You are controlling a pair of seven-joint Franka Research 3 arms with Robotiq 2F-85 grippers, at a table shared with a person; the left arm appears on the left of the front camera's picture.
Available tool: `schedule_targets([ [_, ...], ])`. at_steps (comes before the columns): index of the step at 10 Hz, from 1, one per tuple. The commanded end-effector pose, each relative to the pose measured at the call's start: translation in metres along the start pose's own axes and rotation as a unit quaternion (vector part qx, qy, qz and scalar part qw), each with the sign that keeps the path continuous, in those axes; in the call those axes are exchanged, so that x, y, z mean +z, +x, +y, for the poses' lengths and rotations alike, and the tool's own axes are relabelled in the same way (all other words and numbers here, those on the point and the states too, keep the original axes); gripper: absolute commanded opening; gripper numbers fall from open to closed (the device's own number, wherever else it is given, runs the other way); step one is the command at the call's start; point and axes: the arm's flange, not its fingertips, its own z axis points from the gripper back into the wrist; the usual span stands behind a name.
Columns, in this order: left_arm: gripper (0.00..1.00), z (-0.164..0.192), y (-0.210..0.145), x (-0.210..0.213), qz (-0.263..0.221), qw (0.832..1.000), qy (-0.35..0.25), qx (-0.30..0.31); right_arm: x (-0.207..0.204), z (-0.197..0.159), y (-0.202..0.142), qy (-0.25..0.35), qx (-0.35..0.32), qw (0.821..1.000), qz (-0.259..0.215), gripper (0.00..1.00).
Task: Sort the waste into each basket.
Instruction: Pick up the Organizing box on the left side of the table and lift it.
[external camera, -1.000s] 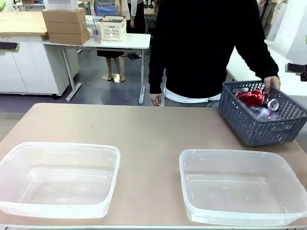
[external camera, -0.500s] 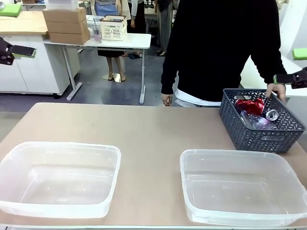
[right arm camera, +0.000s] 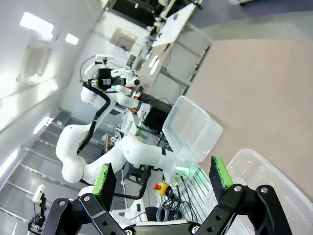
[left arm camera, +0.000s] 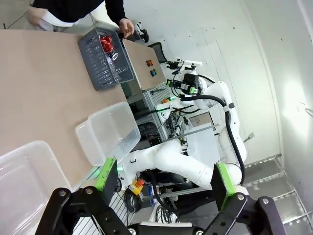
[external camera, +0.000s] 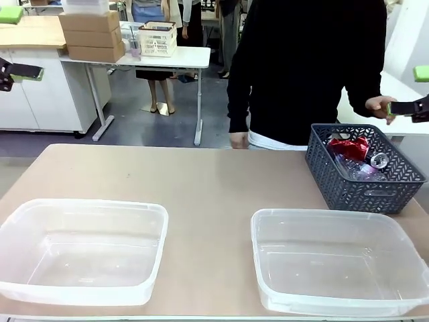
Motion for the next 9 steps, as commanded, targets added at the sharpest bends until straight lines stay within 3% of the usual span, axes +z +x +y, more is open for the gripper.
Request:
schedule_targets([
  [1,1.0,-0.013,0.004,-0.008,0.063,0.994,0.083,-0.016,-0.04,0.014,0.011,-0.012,-0.003,1.0,0.028,1.0],
  [2,1.0,-0.019,-0.004,-0.006,0.123,0.977,0.174,-0.006,-0.099,0.027,0.015,-0.048,-0.043,0.996,0.066,1.0],
  [3,1.0,-0.016,-0.019,0.004,0.18,0.952,0.248,0.01,-0.157,0.038,0.01,-0.077,-0.04,0.991,0.107,1.0],
  [4,1.0,-0.008,-0.039,0.017,0.24,0.91,0.336,0.038,-0.208,0.042,0.001,-0.135,-0.043,0.983,0.114,1.0],
  [6,1.0,0.013,-0.087,0.035,0.3,0.849,0.415,0.134,-0.315,0.042,-0.04,-0.215,-0.015,0.955,0.205,1.0],
  [7,1.0,0.02,-0.108,0.031,0.332,0.827,0.423,0.164,-0.354,0.038,-0.066,-0.22,0.0,0.932,0.288,1.0],
  [8,1.0,0.03,-0.127,0.021,0.366,0.823,0.392,0.188,-0.381,0.035,-0.09,-0.226,0.022,0.913,0.338,1.0],
  [9,1.0,0.048,-0.131,0.014,0.354,0.842,0.371,0.166,-0.388,0.036,-0.106,-0.199,0.046,0.909,0.365,1.0],
])
